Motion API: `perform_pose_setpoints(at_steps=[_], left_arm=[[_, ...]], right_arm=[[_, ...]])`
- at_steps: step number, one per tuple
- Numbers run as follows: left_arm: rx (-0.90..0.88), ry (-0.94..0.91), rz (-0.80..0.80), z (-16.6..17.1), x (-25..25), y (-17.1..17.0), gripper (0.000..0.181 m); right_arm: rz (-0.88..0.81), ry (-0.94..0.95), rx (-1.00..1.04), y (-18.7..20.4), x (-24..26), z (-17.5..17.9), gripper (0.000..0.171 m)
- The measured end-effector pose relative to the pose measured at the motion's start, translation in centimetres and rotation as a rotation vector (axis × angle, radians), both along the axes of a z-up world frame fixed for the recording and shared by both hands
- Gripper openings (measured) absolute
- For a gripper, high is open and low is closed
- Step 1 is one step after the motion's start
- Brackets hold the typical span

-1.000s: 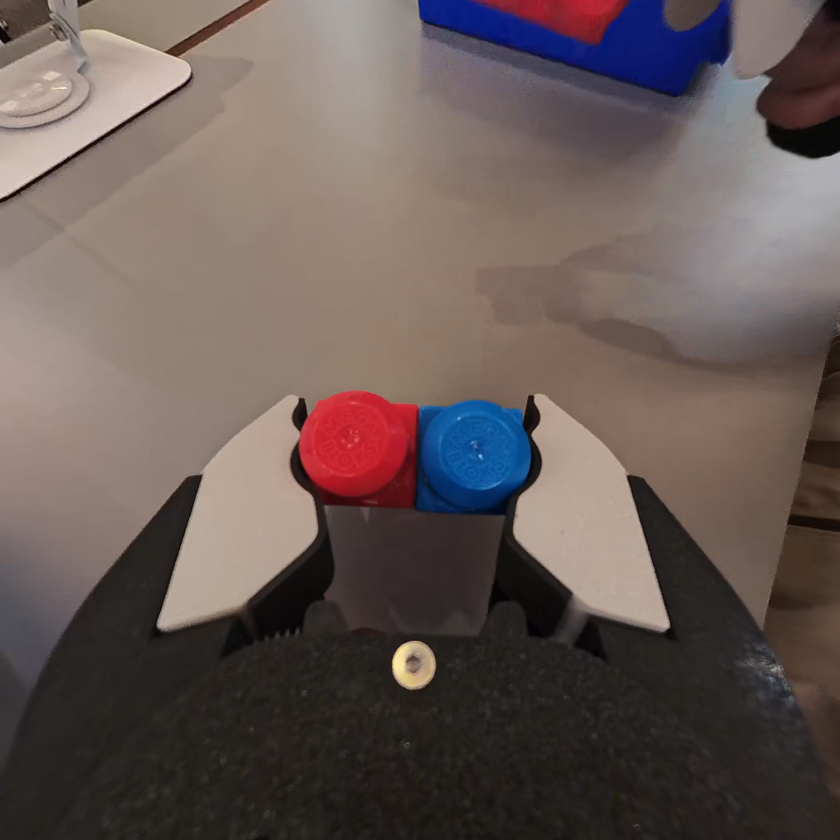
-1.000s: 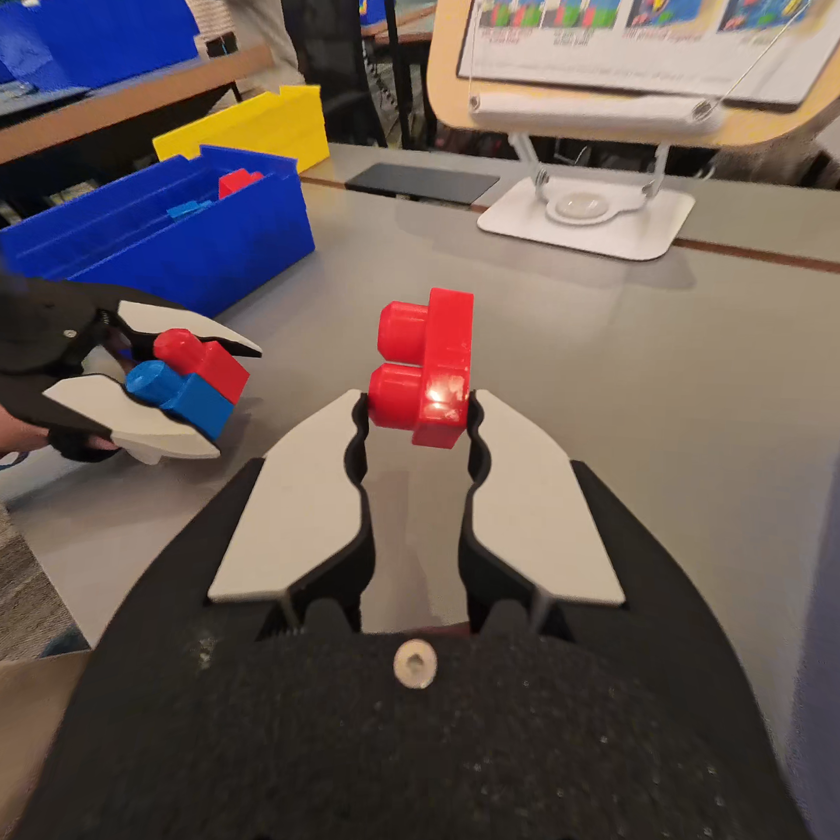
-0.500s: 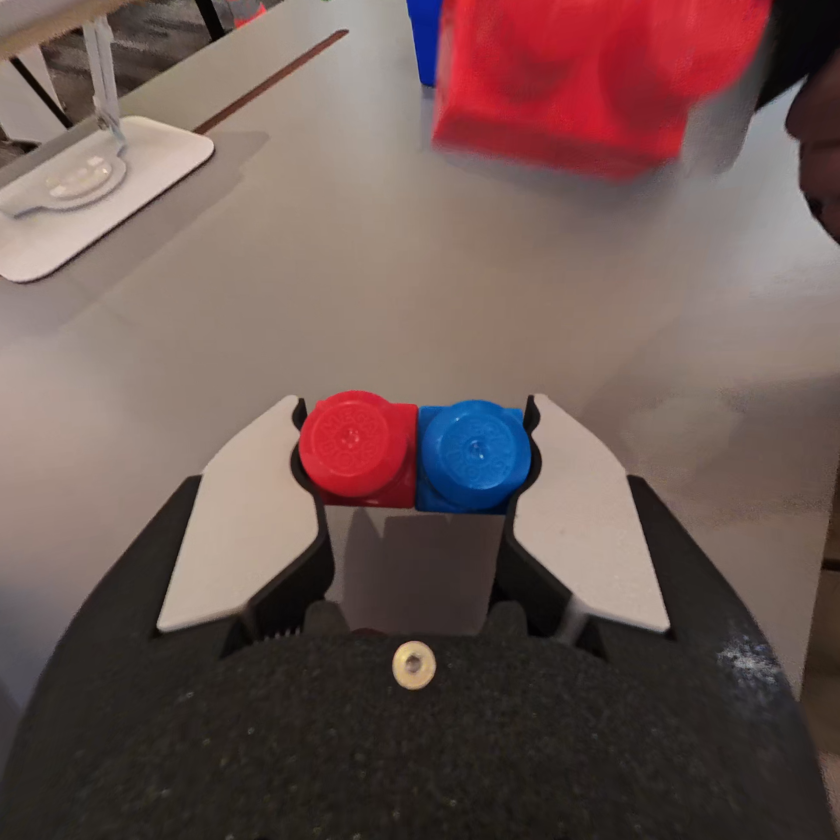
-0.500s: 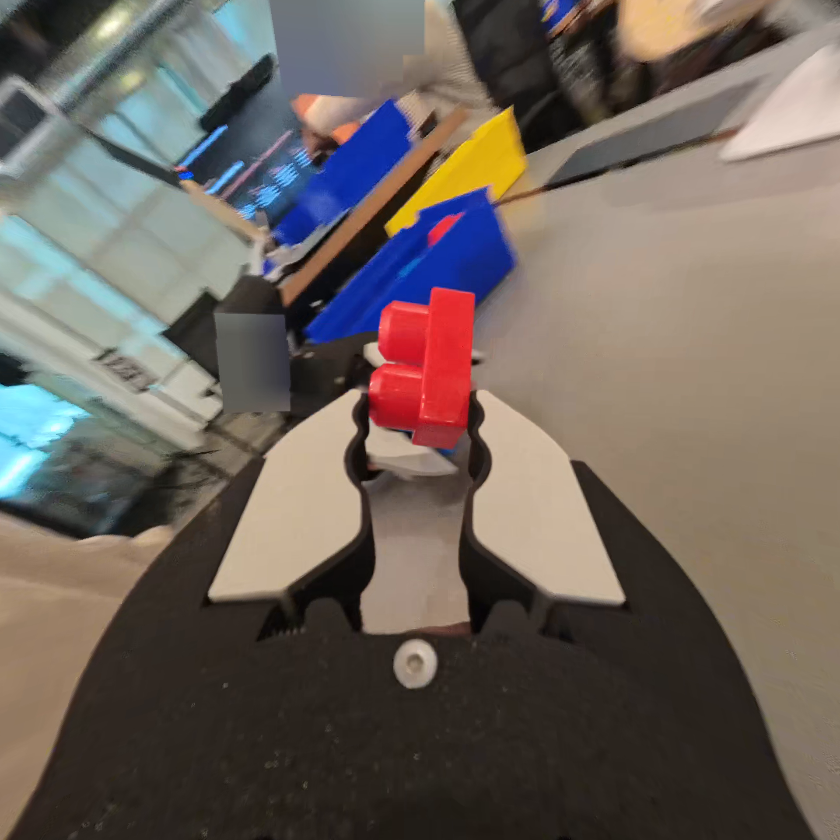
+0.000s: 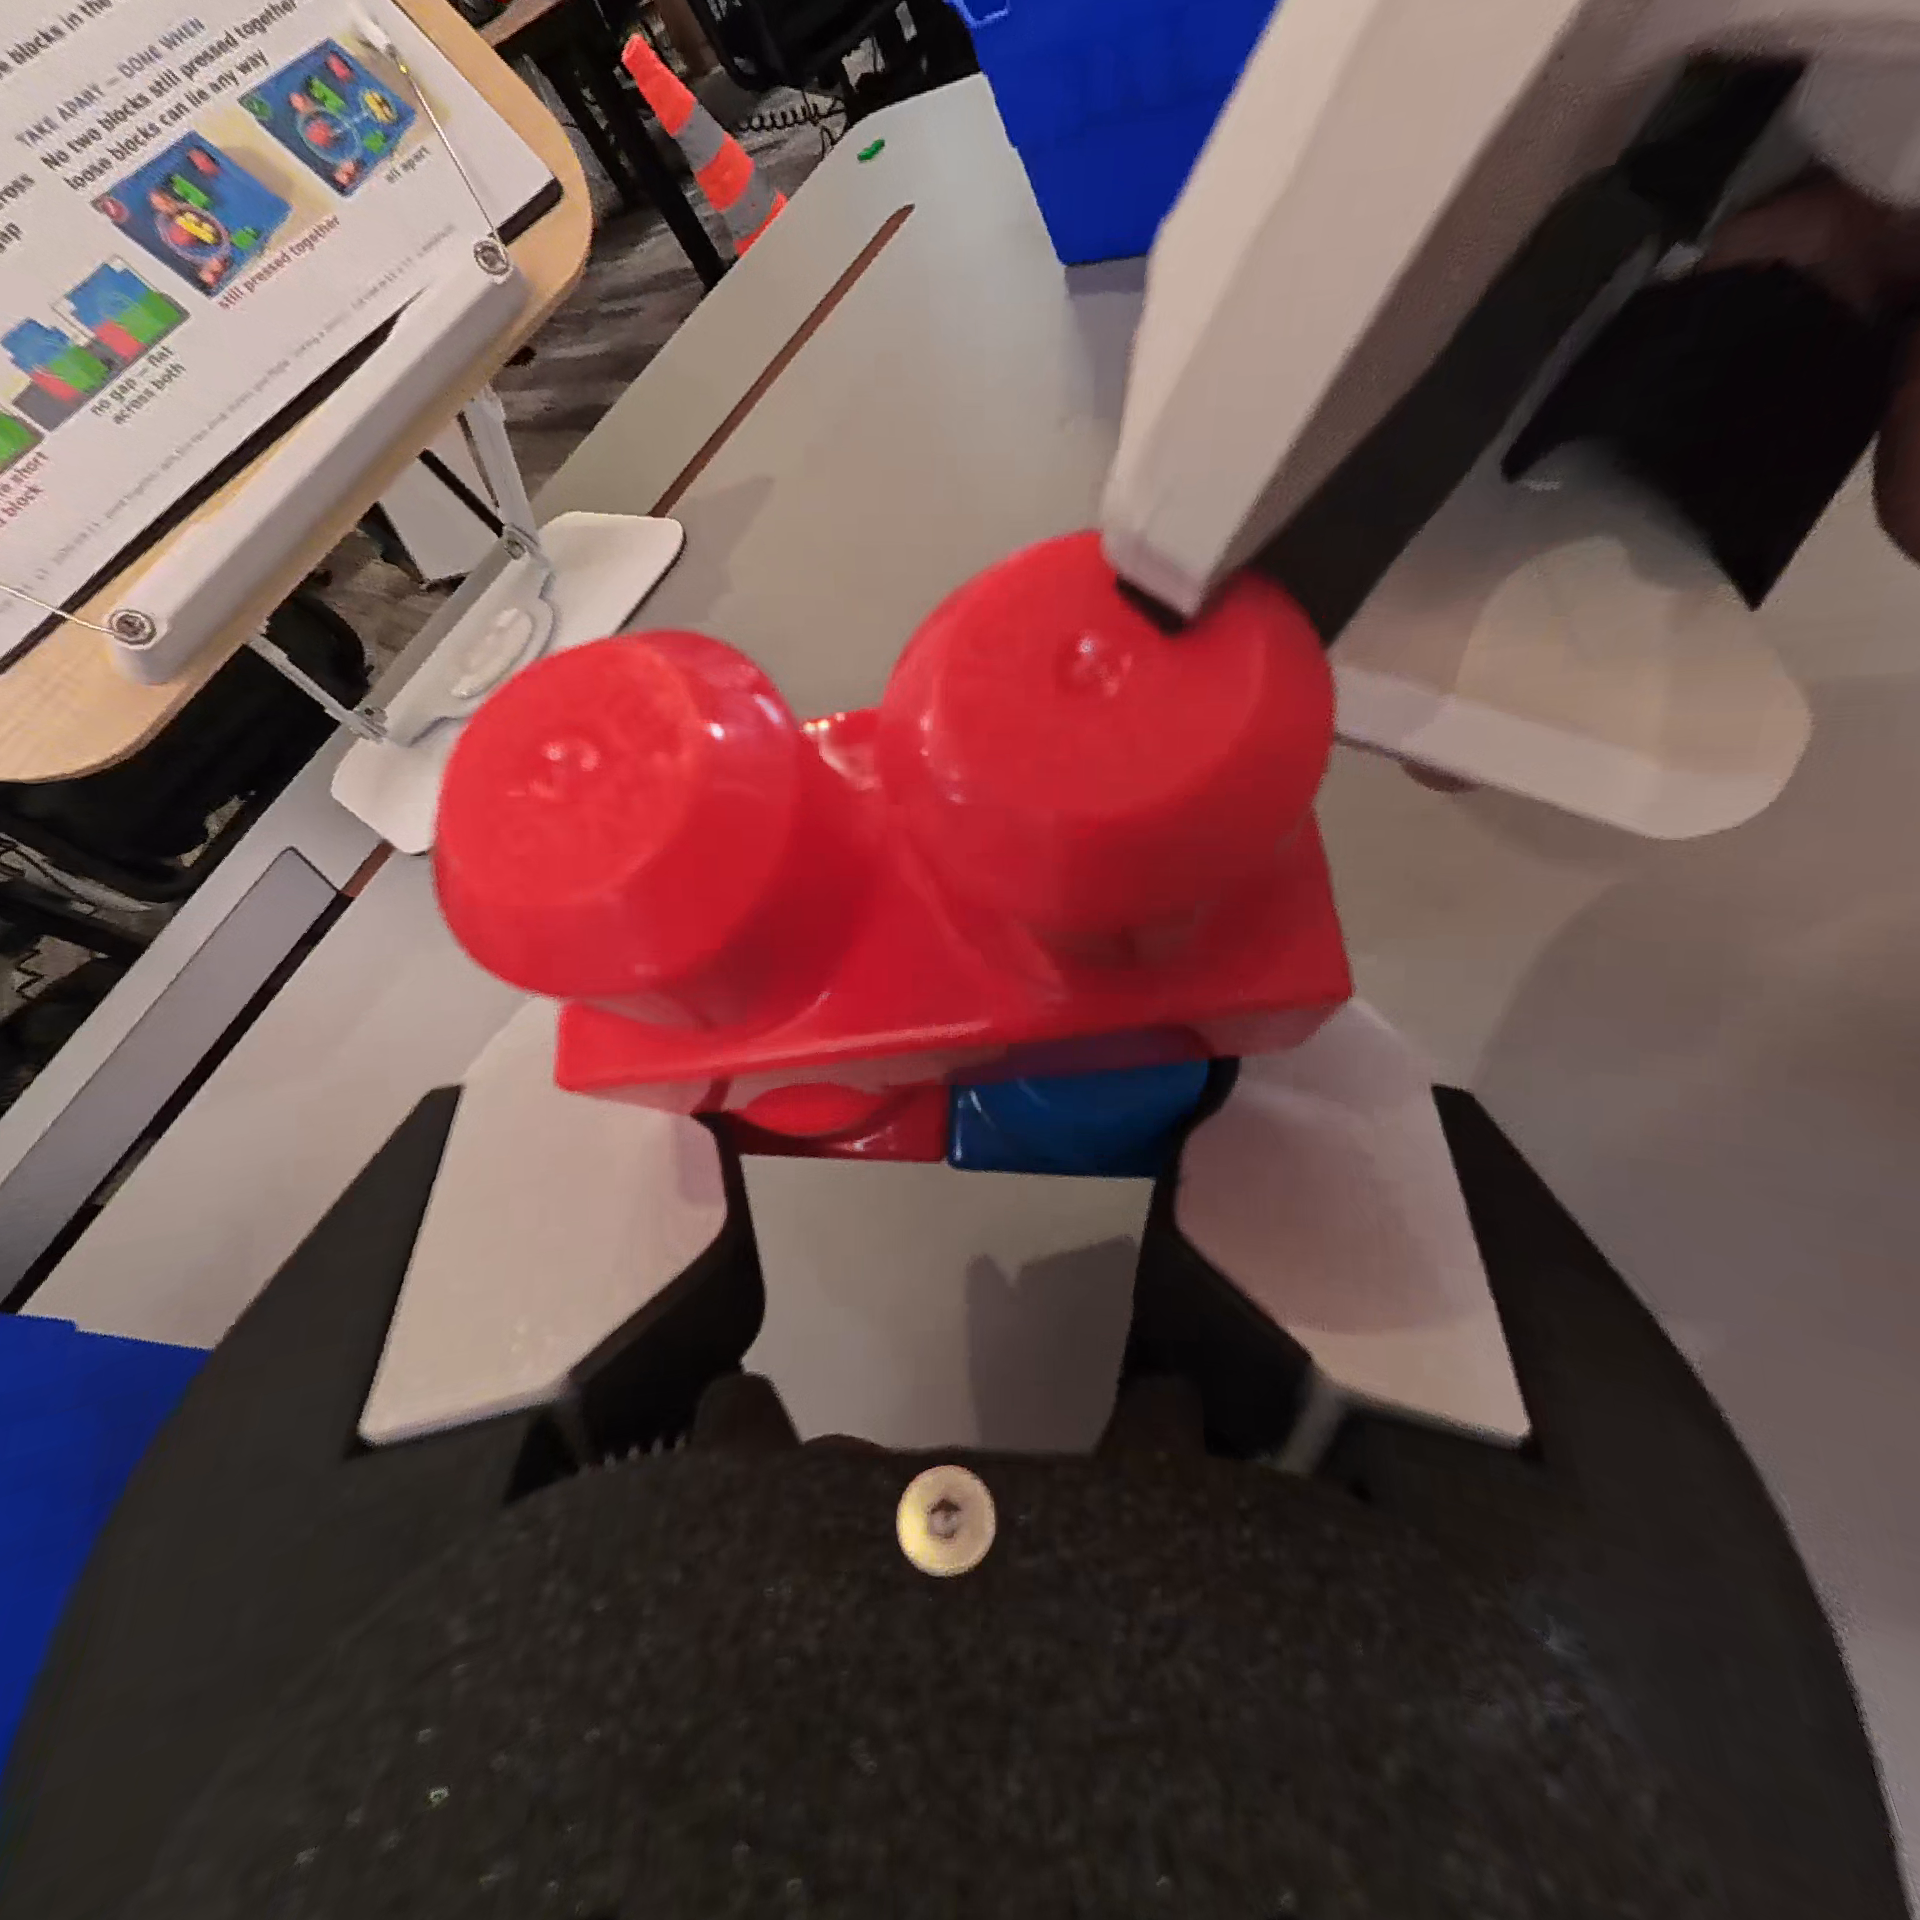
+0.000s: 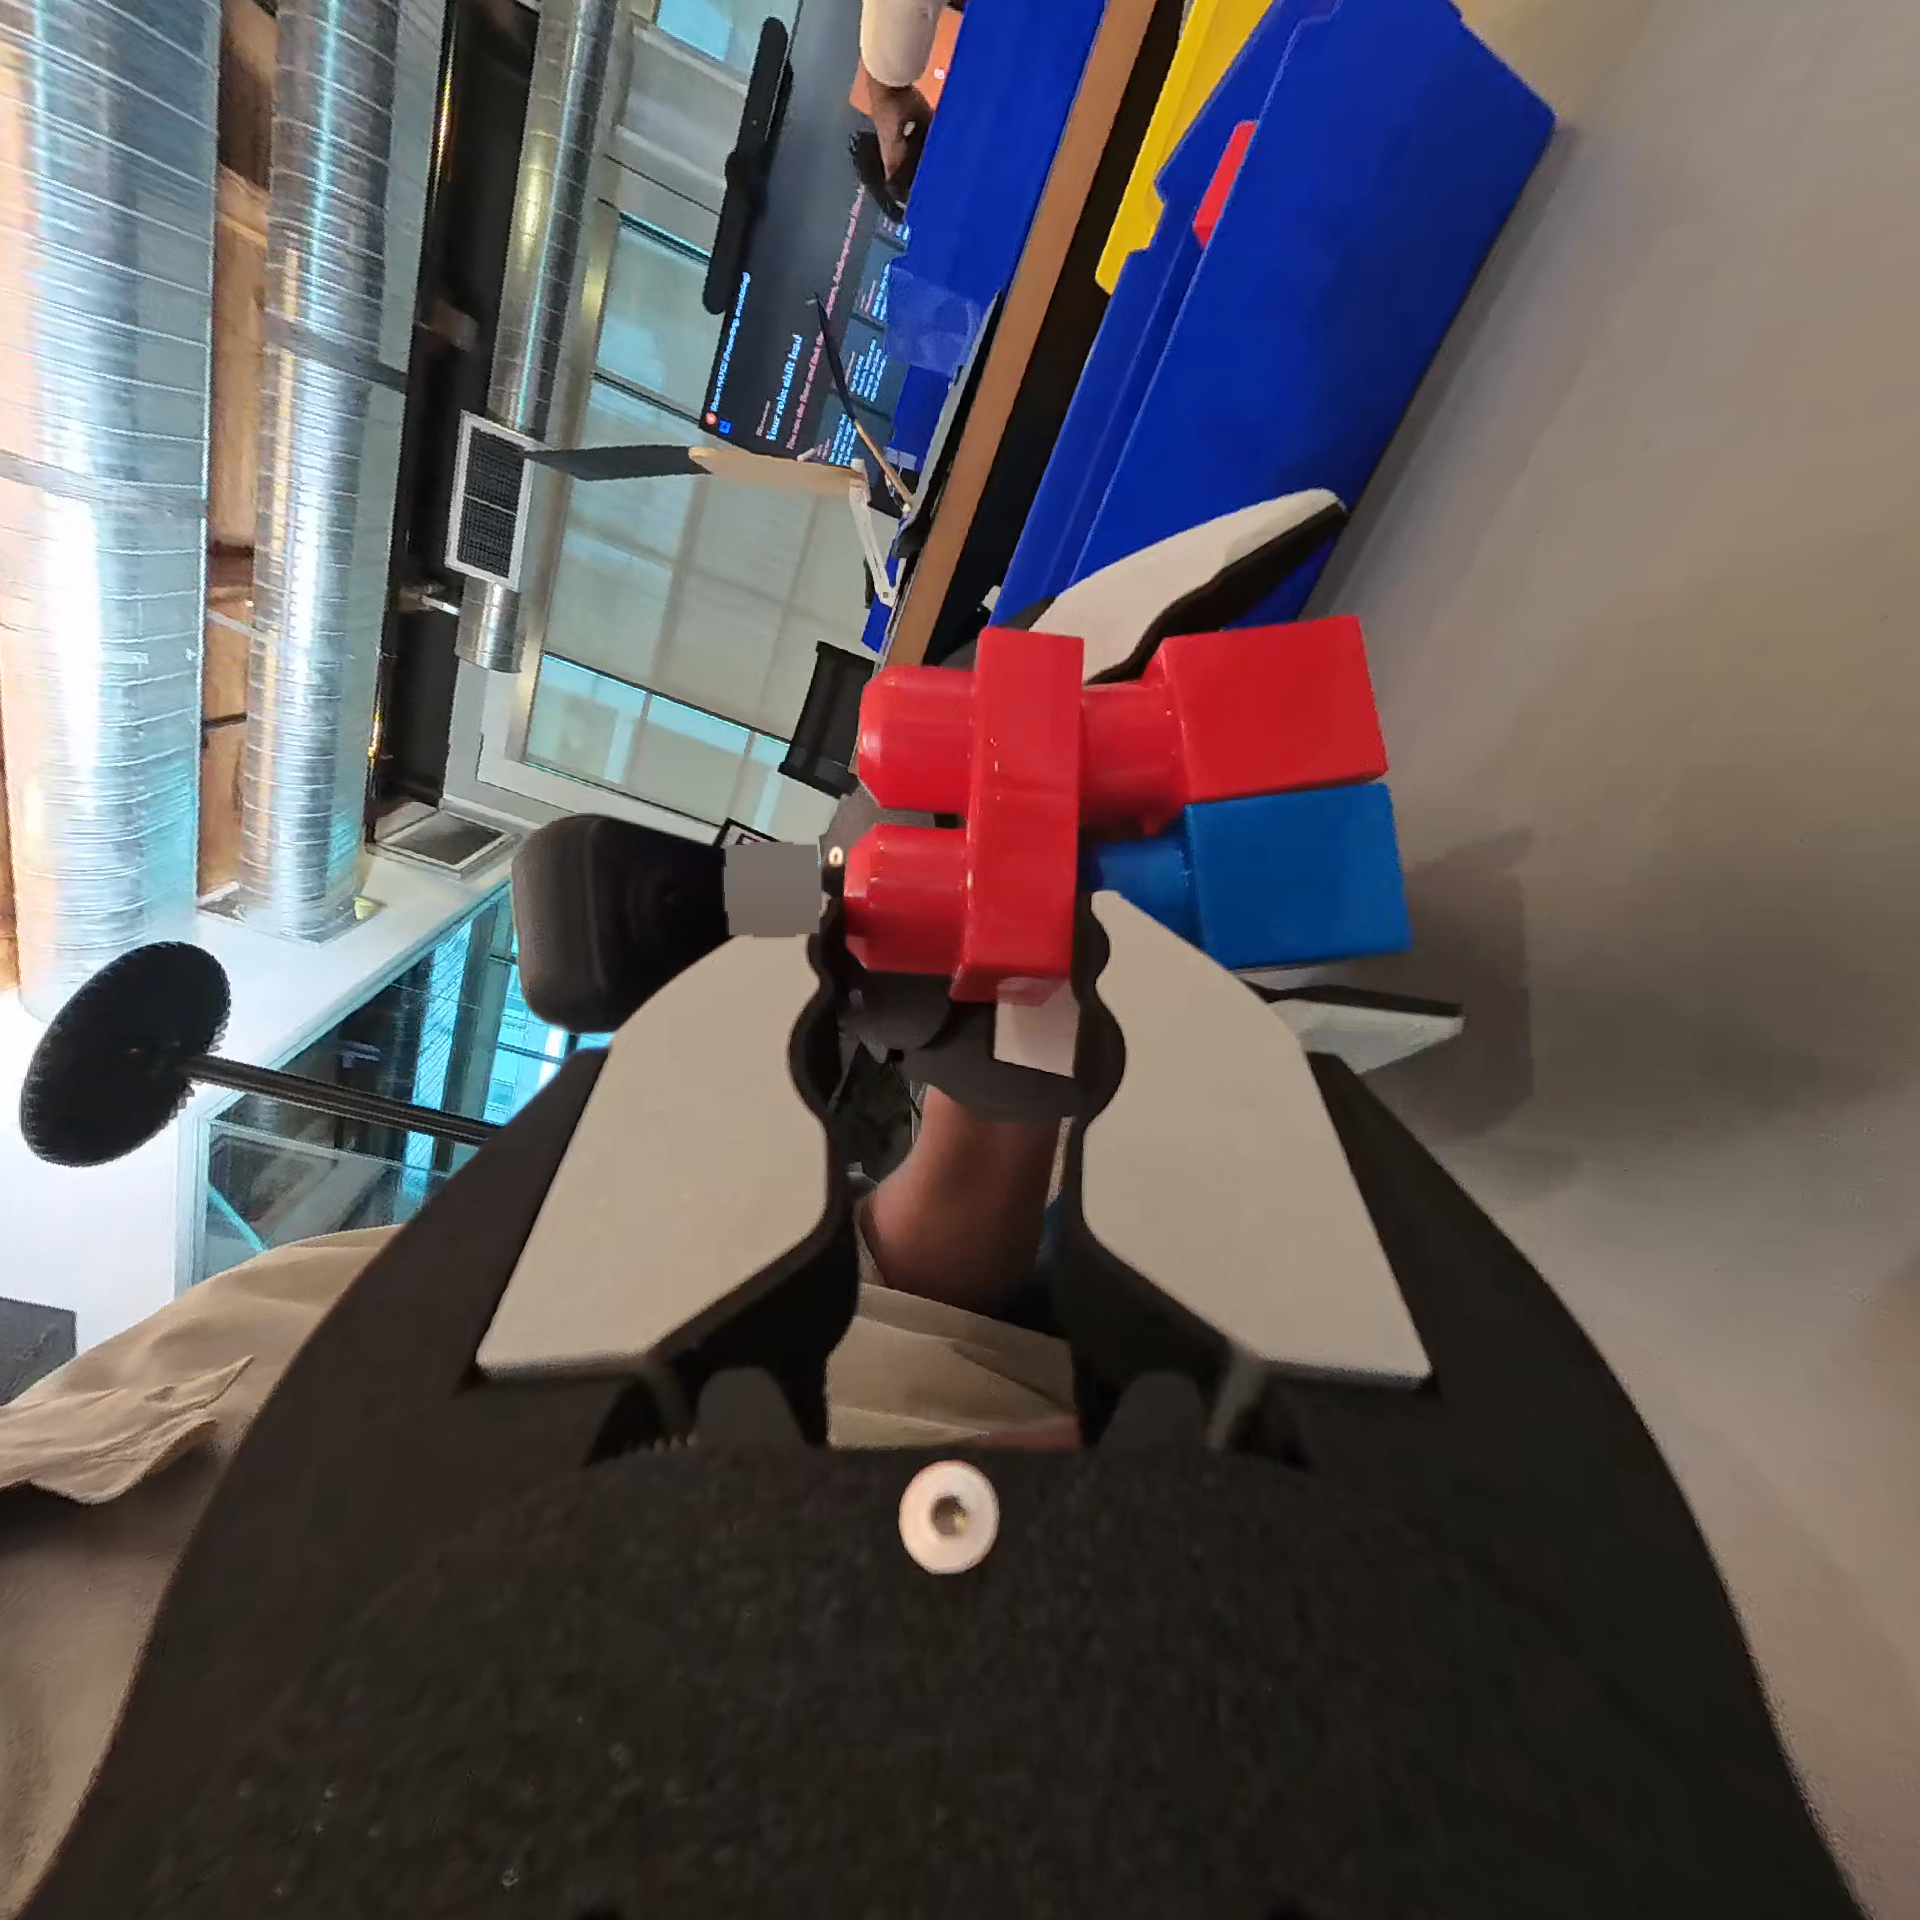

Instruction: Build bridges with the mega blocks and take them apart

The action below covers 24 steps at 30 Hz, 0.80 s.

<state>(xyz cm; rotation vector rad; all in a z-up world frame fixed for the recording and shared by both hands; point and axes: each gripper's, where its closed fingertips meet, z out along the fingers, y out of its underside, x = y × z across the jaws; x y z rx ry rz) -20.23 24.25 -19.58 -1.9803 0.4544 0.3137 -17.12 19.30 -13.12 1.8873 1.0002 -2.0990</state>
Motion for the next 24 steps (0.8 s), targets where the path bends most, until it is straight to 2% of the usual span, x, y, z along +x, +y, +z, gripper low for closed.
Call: perform_pose_setpoints(at_steps=[10, 14, 19, 24], left_arm=[[-0.02, -0.034, -0.008, -0.9, 0.3, 0.1, 0.089], [-0.026, -0.063, -0.011, -1.1, 0.3, 0.1, 0.089], [-0.018, -0.118, -0.032, -0.8, 1.0, 0.1, 0.089], [-0.021, -0.181, -0.037, -0.7, 1.0, 0.0, 0.089]], right_arm=[[0.024, -0.054, 0.05, -0.3, -0.2, -0.9, 0.042], [0.026, -0.073, 0.044, -0.2, -0.2, -0.7, 0.061], [0.023, -0.068, 0.013, 0.1, -0.5, -0.5, 0.052], [0.022, -0.055, 0.079, 0.0, -0.5, 0.0, 0.057]])
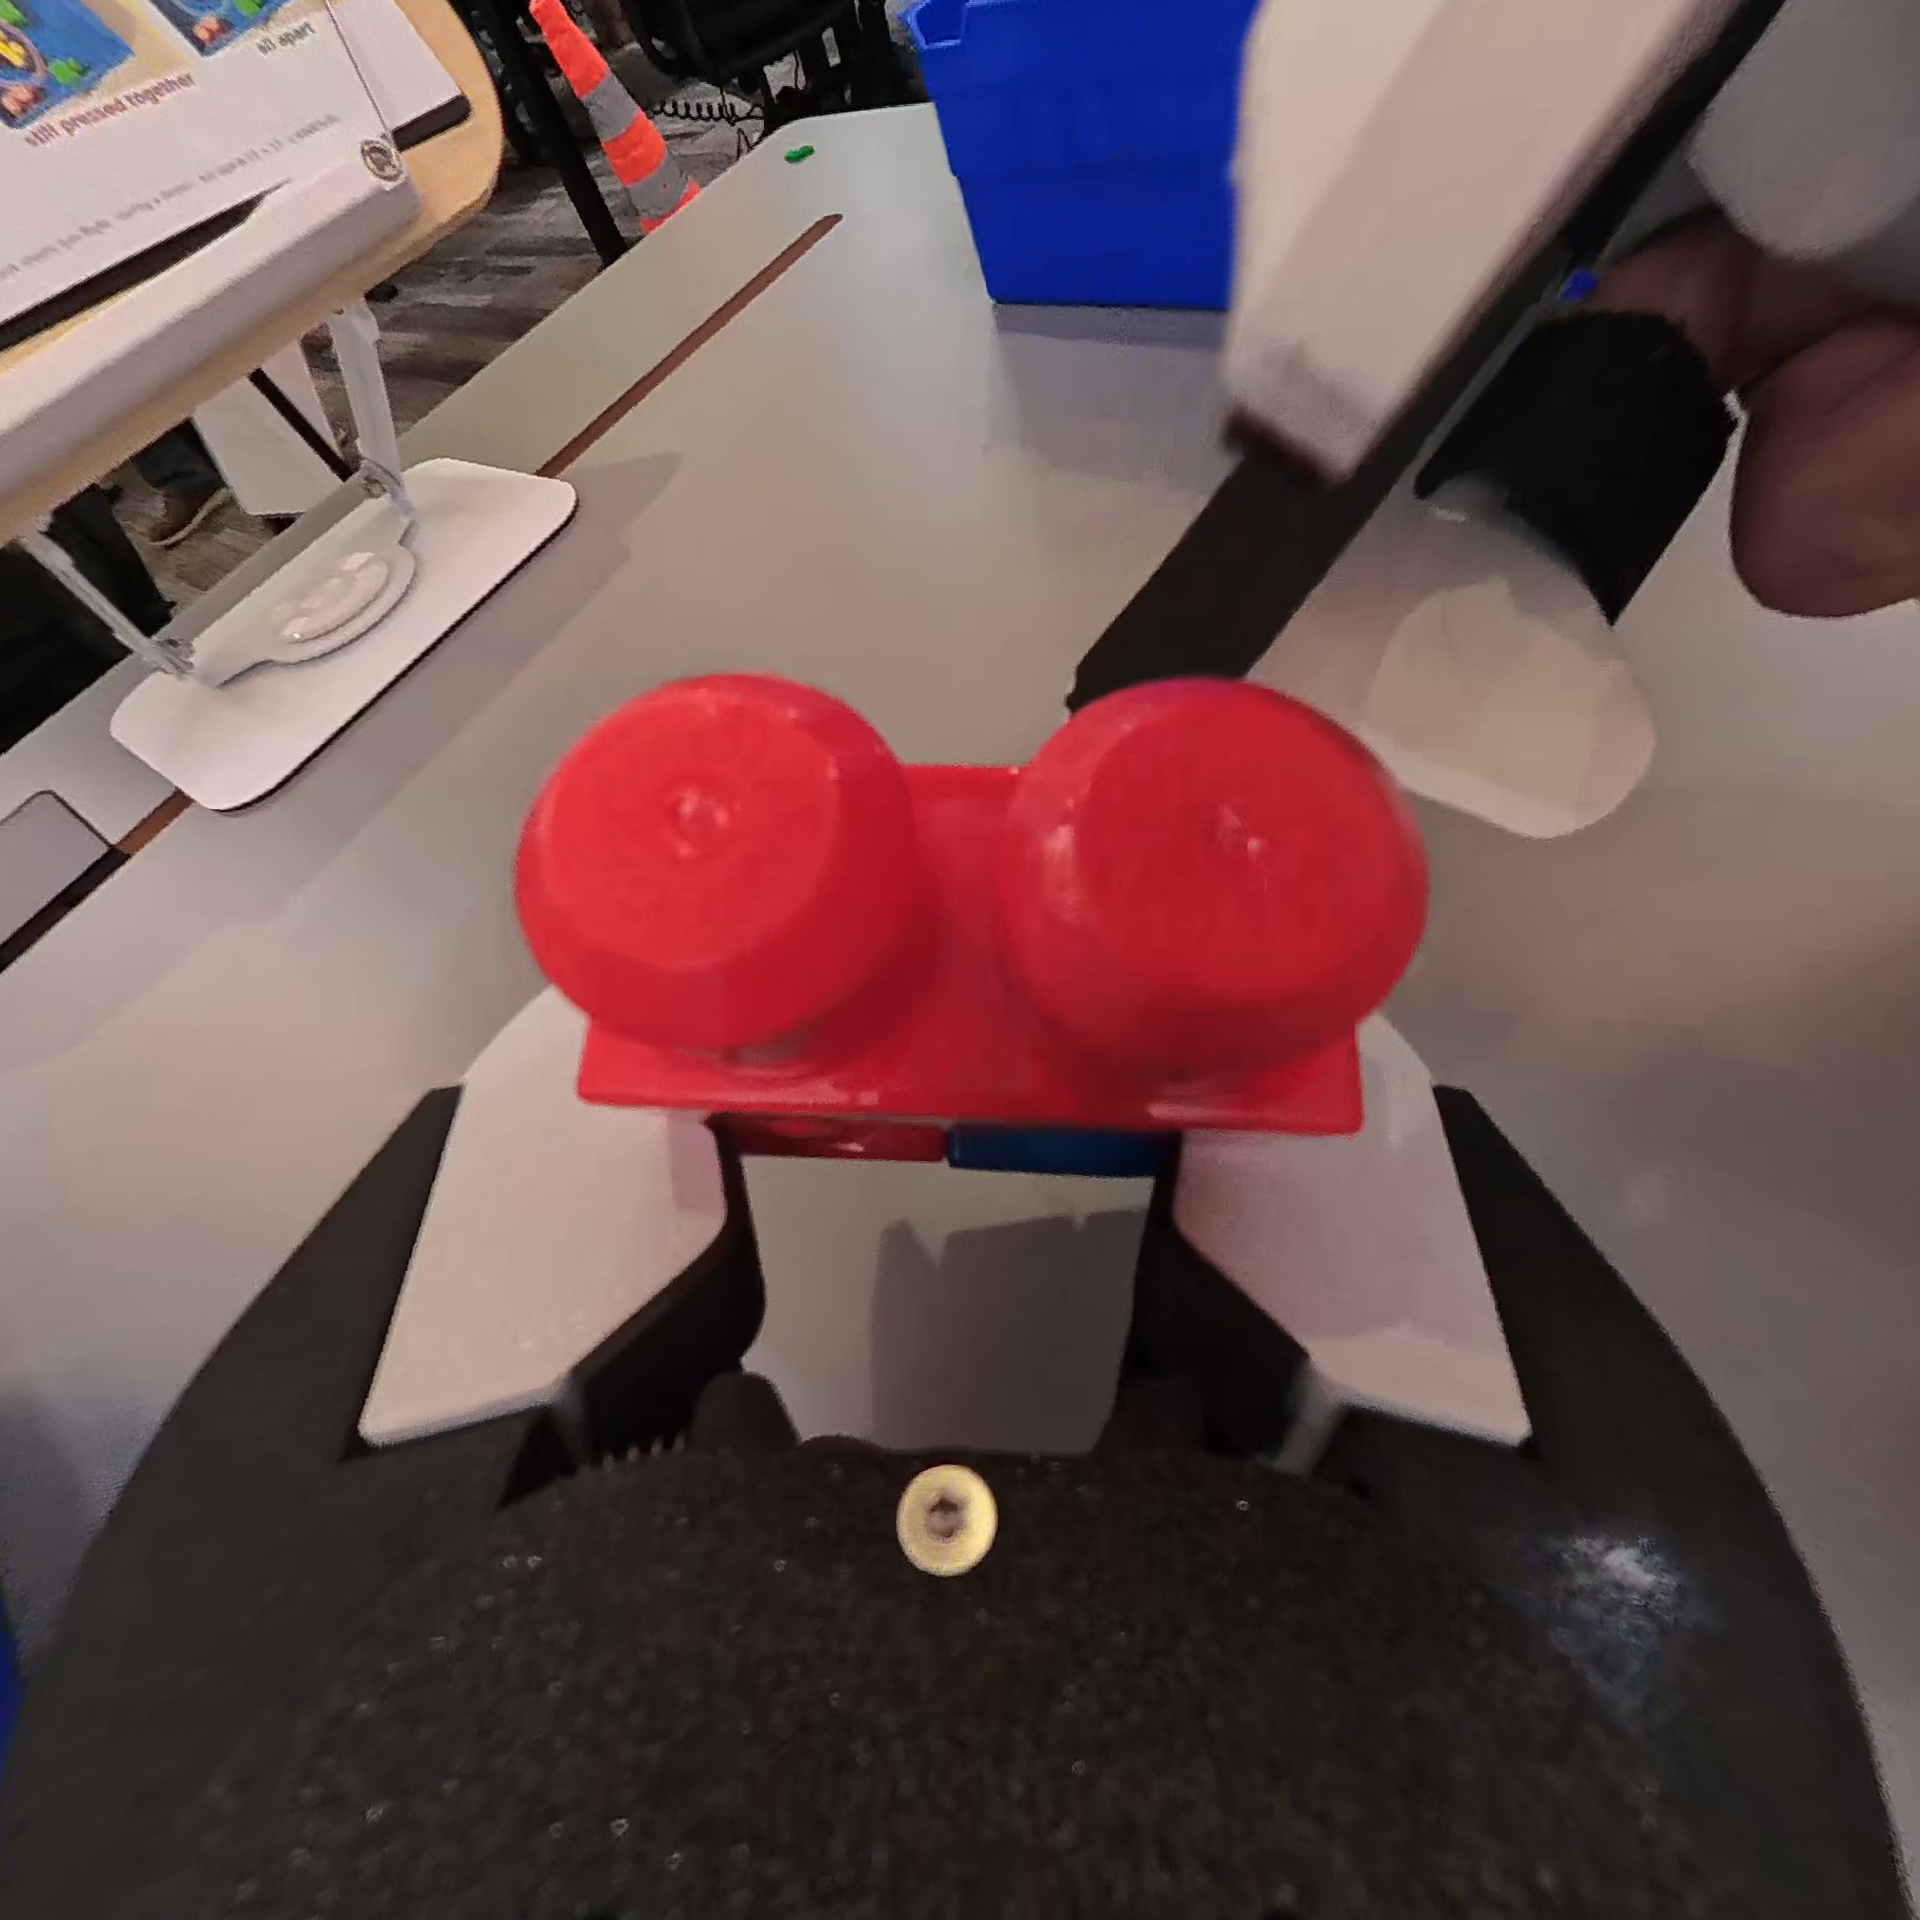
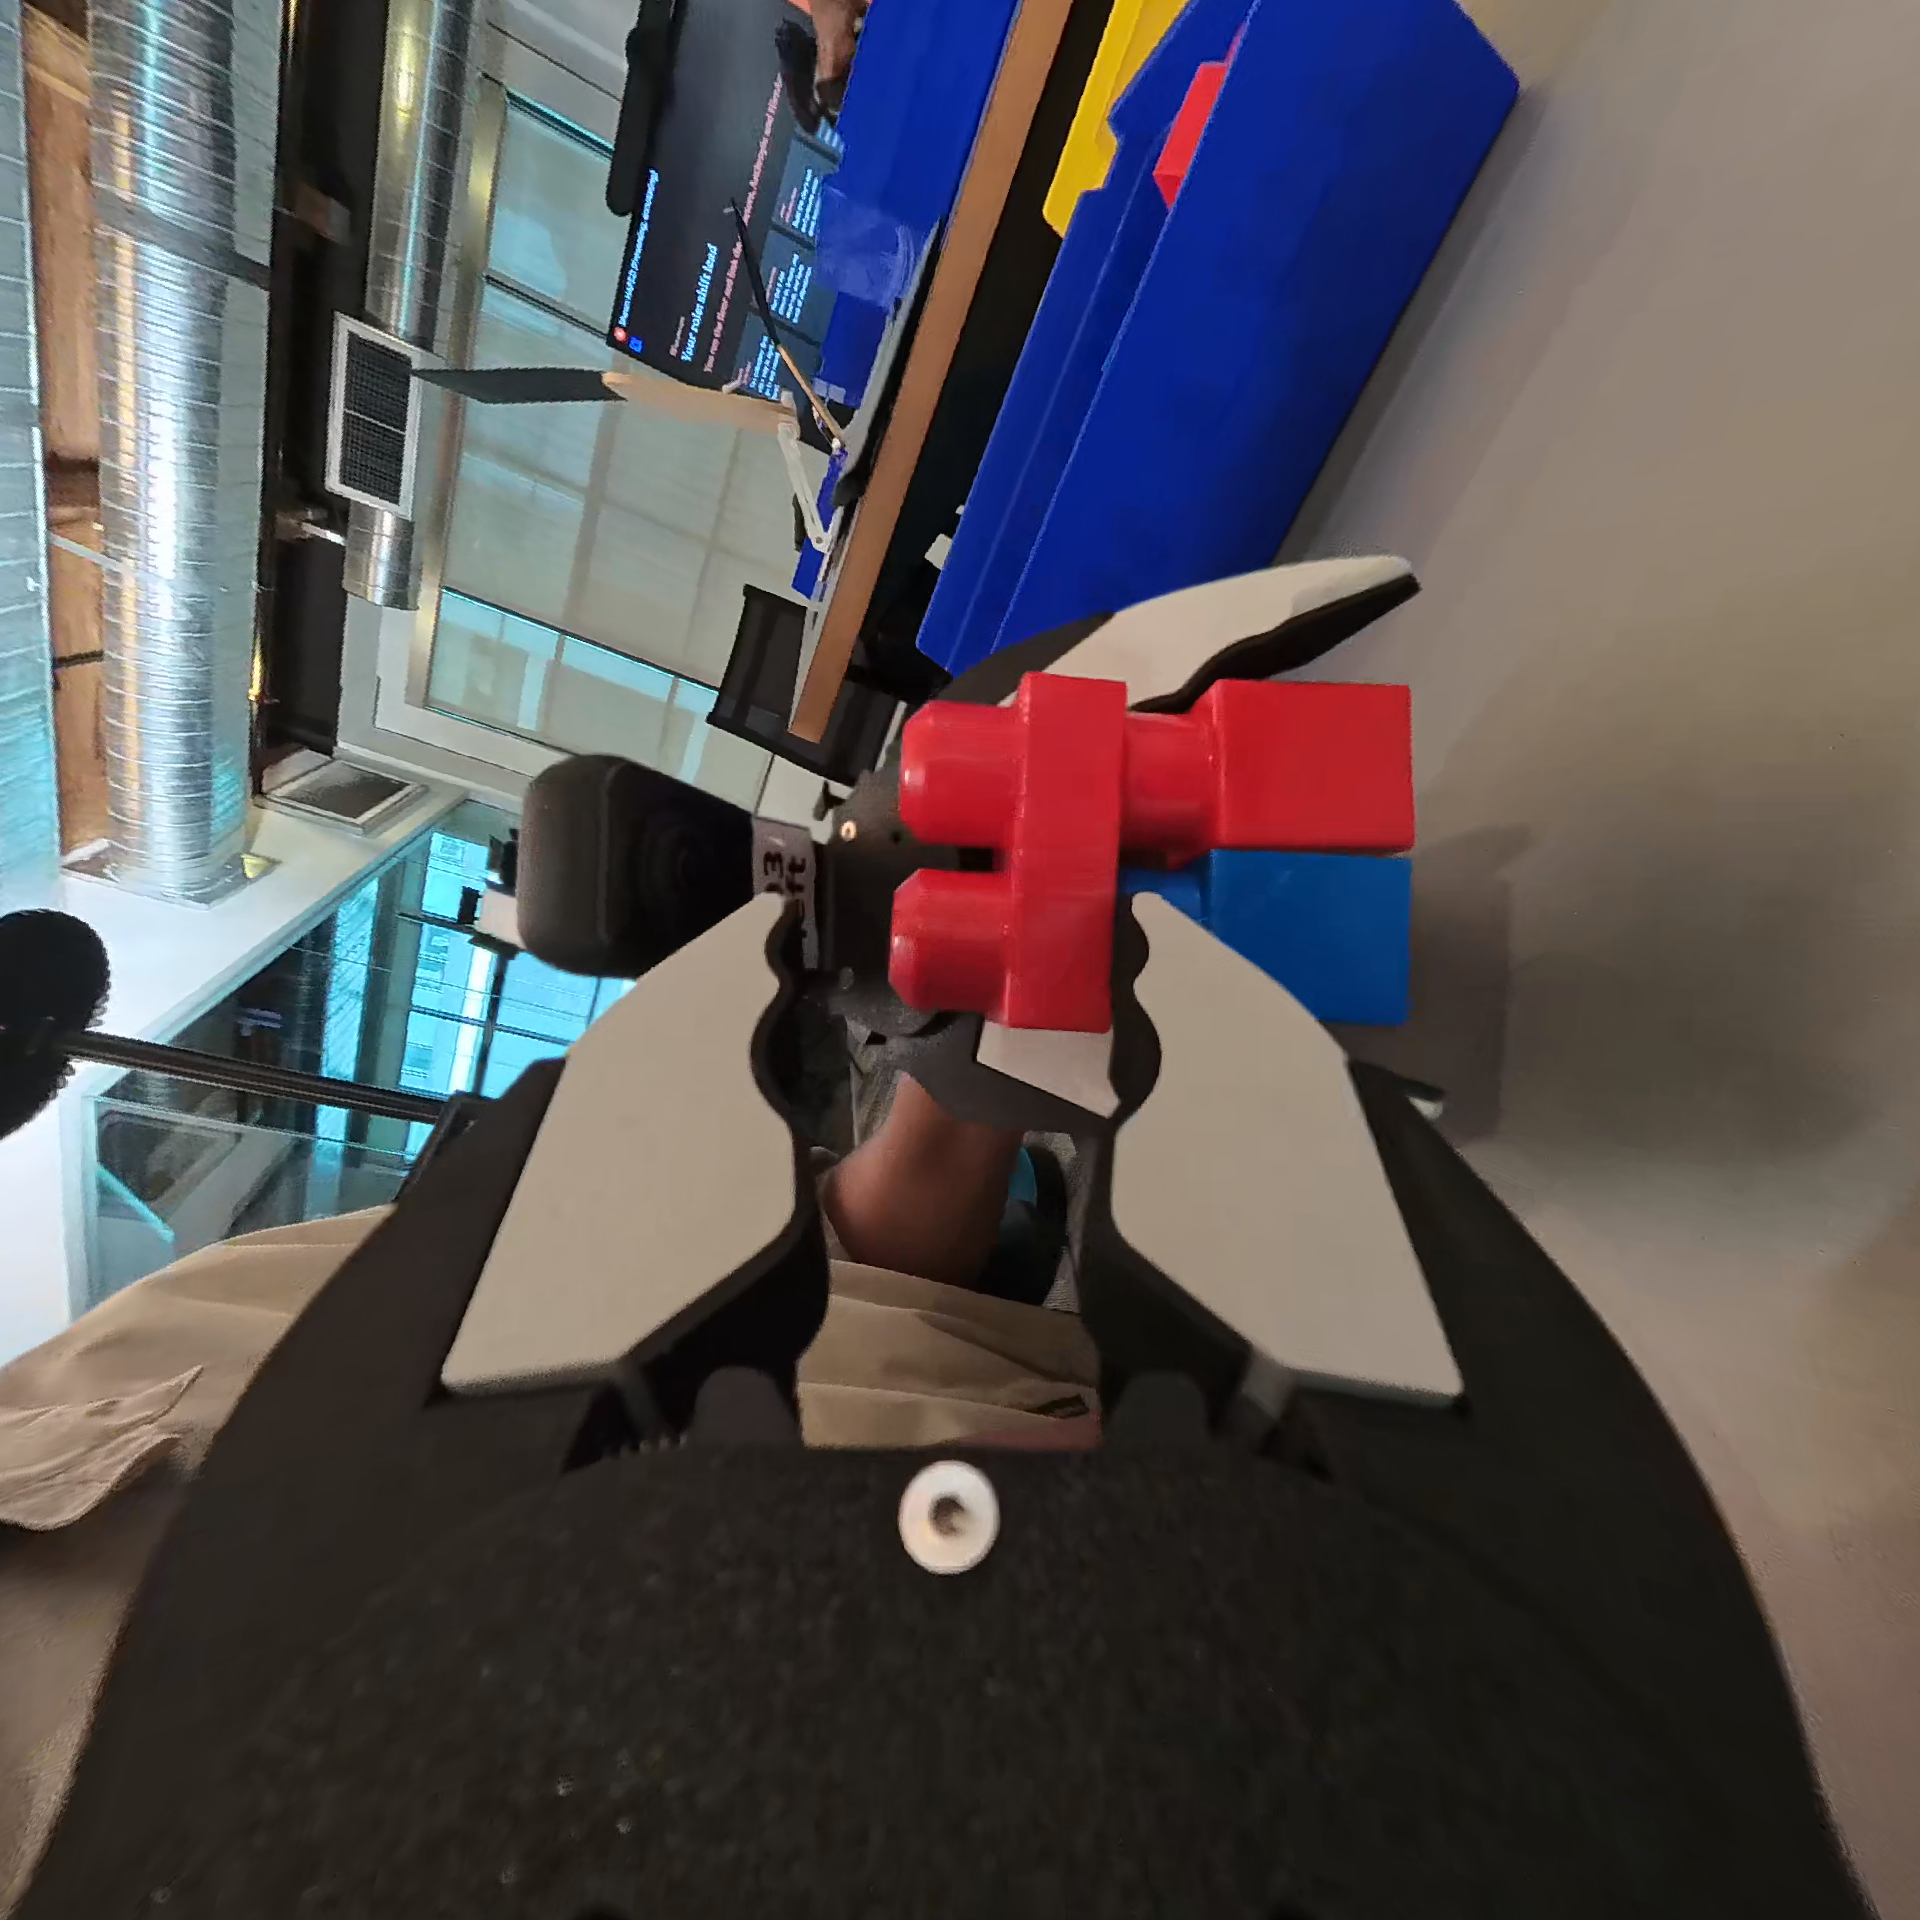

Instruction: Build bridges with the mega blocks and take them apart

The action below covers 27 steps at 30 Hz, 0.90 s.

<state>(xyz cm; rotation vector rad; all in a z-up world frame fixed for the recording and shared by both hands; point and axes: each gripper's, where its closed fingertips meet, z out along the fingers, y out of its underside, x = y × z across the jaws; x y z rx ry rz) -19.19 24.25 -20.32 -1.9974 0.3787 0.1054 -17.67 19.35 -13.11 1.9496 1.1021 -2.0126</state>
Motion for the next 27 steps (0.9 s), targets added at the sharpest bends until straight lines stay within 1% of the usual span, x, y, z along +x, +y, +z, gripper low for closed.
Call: perform_pose_setpoints(at_steps=[4, 5, 7, 10, 14, 18, 22, 27], left_arm=[[0.005, -0.049, -0.01, 0.3, 0.1, -0.1, 0.089], [0.003, -0.056, -0.014, 0.3, 0.2, -0.1, 0.089], [-0.012, -0.061, -0.016, 0.1, 0.2, -0.2, 0.089], [-0.036, -0.068, -0.019, -0.3, 0.2, -0.2, 0.089], [-0.053, -0.106, -0.036, -0.4, 0.6, -0.4, 0.089], [-0.055, -0.159, -0.055, -0.1, 0.7, -0.5, 0.089], [-0.043, -0.172, -0.056, 0.3, 0.6, -0.6, 0.089], [-0.032, -0.168, -0.054, 0.6, 0.4, -0.9, 0.089]], right_arm=[[-0.007, 0.008, 0.094, 0.2, -0.1, 0.0, 0.057], [-0.003, 0.015, 0.104, 0.2, -0.1, 0.1, 0.055], [-0.011, 0.042, 0.121, 0.3, -0.2, 0.6, 0.041], [0.002, 0.035, 0.167, 0.2, -0.3, 0.4, 0.045], [0.016, 0.043, 0.182, 0.2, -0.4, 0.4, 0.042], [0.015, 0.073, 0.211, 0.7, -0.5, 1.2, 0.045], [0.054, 0.084, 0.179, 0.3, -0.4, 1.6, 0.044], [-0.006, 0.15, 0.188, 2.4, -0.4, 3.1, 0.044]])
